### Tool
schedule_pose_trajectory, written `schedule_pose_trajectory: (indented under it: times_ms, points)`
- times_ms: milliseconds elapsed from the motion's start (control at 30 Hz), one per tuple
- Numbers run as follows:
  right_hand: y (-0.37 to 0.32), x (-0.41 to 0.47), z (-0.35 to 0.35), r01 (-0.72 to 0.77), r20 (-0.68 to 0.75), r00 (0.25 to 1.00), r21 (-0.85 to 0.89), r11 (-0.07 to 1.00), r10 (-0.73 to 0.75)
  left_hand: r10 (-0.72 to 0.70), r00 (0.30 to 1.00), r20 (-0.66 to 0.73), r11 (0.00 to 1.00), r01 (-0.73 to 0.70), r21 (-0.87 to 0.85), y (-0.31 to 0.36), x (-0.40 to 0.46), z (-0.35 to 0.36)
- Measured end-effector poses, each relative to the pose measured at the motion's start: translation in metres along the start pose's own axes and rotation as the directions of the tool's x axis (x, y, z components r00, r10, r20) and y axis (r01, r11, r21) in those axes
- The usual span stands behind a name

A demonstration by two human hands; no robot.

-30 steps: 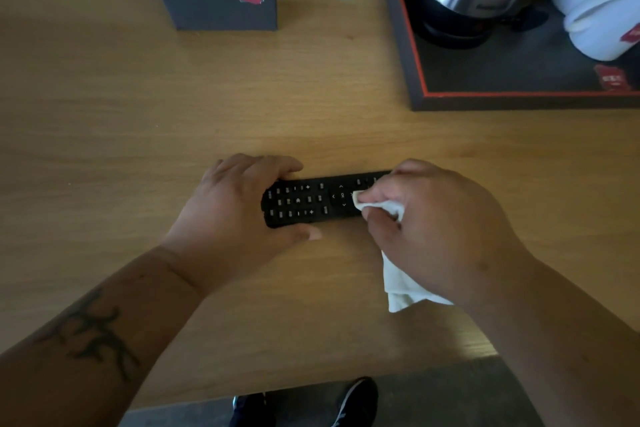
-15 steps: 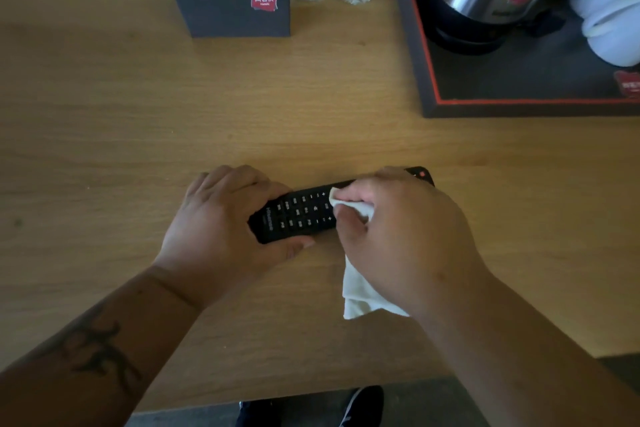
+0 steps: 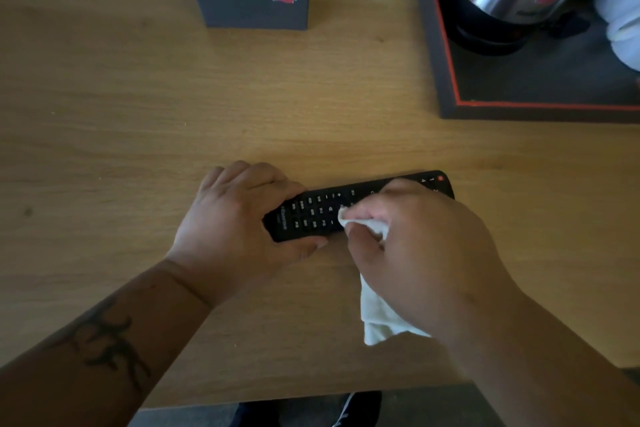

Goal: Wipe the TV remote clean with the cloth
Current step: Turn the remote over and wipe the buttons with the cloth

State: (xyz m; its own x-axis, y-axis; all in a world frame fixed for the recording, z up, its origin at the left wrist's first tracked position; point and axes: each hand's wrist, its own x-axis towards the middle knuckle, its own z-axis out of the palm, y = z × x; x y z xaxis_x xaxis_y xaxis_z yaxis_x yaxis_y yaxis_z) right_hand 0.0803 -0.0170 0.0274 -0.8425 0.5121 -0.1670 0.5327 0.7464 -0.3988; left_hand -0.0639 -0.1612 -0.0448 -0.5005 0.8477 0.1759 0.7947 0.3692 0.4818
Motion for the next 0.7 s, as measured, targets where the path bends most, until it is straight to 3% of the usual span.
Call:
schedule_pose_trajectory:
  times_ms: [100, 300, 533, 700]
  points:
    - [0.004, -0.003, -0.01, -0.001, 0.059, 0.998, 0.01, 1.0, 0.0, 0.001, 1.0, -0.002, 1.0, -0.001, -0.004, 0.0, 0.0, 0.0]
    - [-0.007, 0.018, 0.003, 0.015, -0.025, 1.0, 0.014, 1.0, -0.015, -0.012, 1.0, -0.001, 1.0, 0.012, -0.003, 0.0, 0.001, 0.001]
    - [0.0, 0.008, -0.014, 0.073, 0.131, 0.989, -0.013, 0.997, -0.07, -0.017, 1.0, -0.005, 1.0, 0.017, -0.018, 0.001, 0.001, 0.0]
    - [-0.009, 0.028, -0.007, 0.023, -0.052, 0.999, 0.106, 0.994, -0.017, -0.011, 1.0, -0.005, 1.0, 0.011, -0.006, 0.0, 0.002, 0.0]
